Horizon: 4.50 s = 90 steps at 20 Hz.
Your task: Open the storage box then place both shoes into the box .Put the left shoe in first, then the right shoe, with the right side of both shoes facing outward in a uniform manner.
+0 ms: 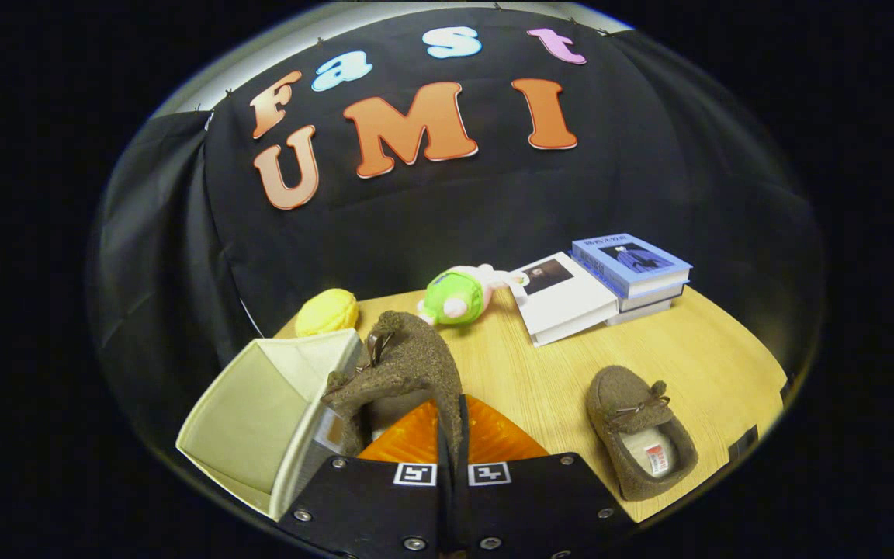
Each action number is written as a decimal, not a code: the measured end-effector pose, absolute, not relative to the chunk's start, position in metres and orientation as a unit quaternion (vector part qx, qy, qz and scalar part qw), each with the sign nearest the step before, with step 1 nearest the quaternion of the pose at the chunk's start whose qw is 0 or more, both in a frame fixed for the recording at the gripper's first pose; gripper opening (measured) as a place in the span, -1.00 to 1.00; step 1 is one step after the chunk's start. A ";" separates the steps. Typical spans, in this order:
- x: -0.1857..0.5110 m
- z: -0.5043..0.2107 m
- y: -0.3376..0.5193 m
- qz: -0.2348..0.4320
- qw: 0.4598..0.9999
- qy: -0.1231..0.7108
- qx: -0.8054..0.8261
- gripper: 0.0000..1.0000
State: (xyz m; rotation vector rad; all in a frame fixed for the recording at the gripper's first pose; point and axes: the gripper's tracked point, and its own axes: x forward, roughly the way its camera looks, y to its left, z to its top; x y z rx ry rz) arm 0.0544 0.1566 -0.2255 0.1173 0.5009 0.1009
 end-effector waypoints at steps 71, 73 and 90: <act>0.037 -0.277 -0.037 -0.061 0.953 0.296 0.007 0.98; 0.033 -0.290 -0.047 -0.061 0.950 0.307 0.010 0.97; 0.017 -0.351 -0.073 -0.039 0.929 0.367 -0.022 0.74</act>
